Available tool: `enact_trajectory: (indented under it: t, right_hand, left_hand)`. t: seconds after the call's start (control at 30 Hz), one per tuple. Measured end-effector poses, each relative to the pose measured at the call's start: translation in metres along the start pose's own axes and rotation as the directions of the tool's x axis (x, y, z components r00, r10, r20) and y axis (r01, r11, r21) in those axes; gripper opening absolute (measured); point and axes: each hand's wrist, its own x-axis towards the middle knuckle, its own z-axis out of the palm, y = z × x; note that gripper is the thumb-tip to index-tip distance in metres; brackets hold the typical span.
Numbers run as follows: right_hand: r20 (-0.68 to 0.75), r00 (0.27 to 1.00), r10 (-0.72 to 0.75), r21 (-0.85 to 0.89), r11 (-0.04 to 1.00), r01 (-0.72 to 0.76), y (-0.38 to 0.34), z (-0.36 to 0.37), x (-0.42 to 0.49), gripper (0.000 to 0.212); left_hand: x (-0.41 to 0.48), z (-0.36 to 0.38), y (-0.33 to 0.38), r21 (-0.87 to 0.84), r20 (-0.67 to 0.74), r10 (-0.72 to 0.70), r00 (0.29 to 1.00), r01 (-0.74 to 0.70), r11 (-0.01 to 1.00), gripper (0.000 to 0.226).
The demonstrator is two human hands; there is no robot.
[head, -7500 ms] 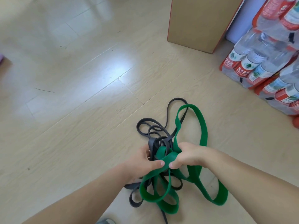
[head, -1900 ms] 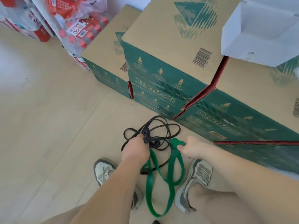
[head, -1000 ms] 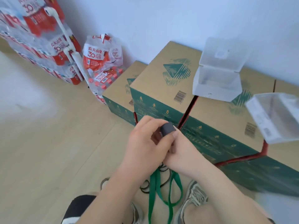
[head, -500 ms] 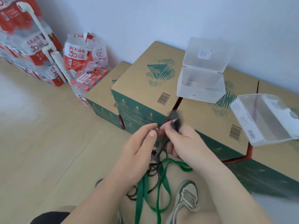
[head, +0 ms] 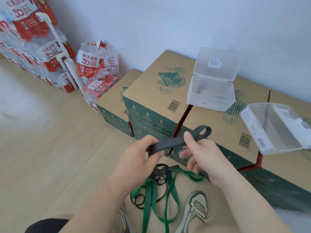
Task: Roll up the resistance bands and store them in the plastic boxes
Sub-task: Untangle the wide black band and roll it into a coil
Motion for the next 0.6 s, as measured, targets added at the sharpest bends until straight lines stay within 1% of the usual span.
enact_trajectory:
  t: [0.03, 0.07, 0.1, 0.13, 0.17, 0.2, 0.23, 0.27, 0.3, 0.33, 0.37, 0.4, 0.43, 0.5, 0.6]
  right_hand:
    - [-0.015, 0.999, 0.034, -0.158, 0.987, -0.036, 0.002, -0.002, -0.001, 0.064]
    - [-0.037, 0.999, 0.033, -0.297, 0.954, -0.042, 0.003, -0.002, -0.002, 0.07]
    - [-0.074, 0.997, -0.017, -0.419, 0.908, -0.015, 0.003, -0.002, -0.002, 0.071]
    - [-0.125, 0.987, -0.101, -0.523, 0.852, 0.02, 0.004, -0.001, -0.002, 0.069]
    - [-0.189, 0.961, -0.203, -0.606, 0.794, 0.048, 0.004, 0.0, -0.002, 0.062]
    - [-0.239, 0.922, -0.305, -0.653, 0.753, 0.08, 0.002, 0.002, -0.002, 0.052]
    - [-0.254, 0.883, -0.394, -0.648, 0.747, 0.148, 0.001, 0.004, -0.002, 0.038]
    - [-0.231, 0.865, -0.445, -0.578, 0.778, 0.245, -0.001, 0.004, -0.001, 0.023]
    - [-0.16, 0.88, -0.447, -0.453, 0.825, 0.337, -0.004, 0.005, -0.001, 0.013]
    - [-0.044, 0.903, -0.427, -0.32, 0.862, 0.393, -0.006, 0.006, -0.001, 0.026]
    - [0.09, 0.899, -0.43, -0.213, 0.873, 0.439, -0.008, 0.008, -0.002, 0.039]
    - [0.192, 0.877, -0.441, -0.182, 0.862, 0.473, -0.008, 0.009, -0.001, 0.047]
    - [0.241, 0.855, -0.459, -0.19, 0.842, 0.505, -0.008, 0.011, -0.001, 0.048]
    - [0.245, 0.839, -0.485, -0.241, 0.808, 0.537, -0.009, 0.014, 0.0, 0.04]
    - [0.242, 0.833, -0.498, -0.236, 0.803, 0.548, -0.011, 0.016, 0.001, 0.024]
  left_hand:
    - [-0.001, -0.001, 0.0, -0.022, -0.014, 0.012, 1.0, -0.012, 1.0, 0.015]
    - [-0.001, -0.002, -0.001, -0.047, -0.022, 0.021, 1.0, -0.022, 0.999, 0.015]
    - [-0.001, -0.003, 0.0, -0.072, -0.027, 0.032, 0.999, -0.034, 0.997, 0.016]
    - [0.0, -0.004, 0.001, -0.089, -0.029, 0.04, 0.999, -0.043, 0.995, 0.018]
    - [0.001, -0.004, 0.002, -0.1, -0.033, 0.046, 0.998, -0.049, 0.994, 0.022]
    - [0.002, -0.005, 0.004, -0.106, -0.043, 0.047, 0.998, -0.052, 0.993, 0.027]
    - [0.003, -0.006, 0.007, -0.114, -0.058, 0.045, 0.997, -0.052, 0.992, 0.032]
    - [0.004, -0.006, 0.009, -0.124, -0.073, 0.044, 0.996, -0.053, 0.991, 0.036]
    - [0.005, -0.007, 0.012, -0.147, -0.084, 0.046, 0.995, -0.058, 0.987, 0.038]
    - [0.006, -0.008, 0.015, -0.178, -0.099, 0.051, 0.994, -0.069, 0.982, 0.039]
    - [0.007, -0.011, 0.018, -0.216, -0.114, 0.054, 0.992, -0.078, 0.973, 0.041]
    - [0.008, -0.013, 0.02, -0.256, -0.126, 0.04, 0.991, -0.072, 0.964, 0.044]
    - [0.009, -0.015, 0.021, -0.296, -0.13, 0.008, 0.991, -0.046, 0.954, 0.049]
    - [0.009, -0.019, 0.022, -0.359, -0.125, -0.052, 0.991, 0.003, 0.933, 0.053]
    - [0.008, -0.023, 0.022, -0.402, -0.111, -0.047, 0.993, -0.002, 0.916, 0.052]
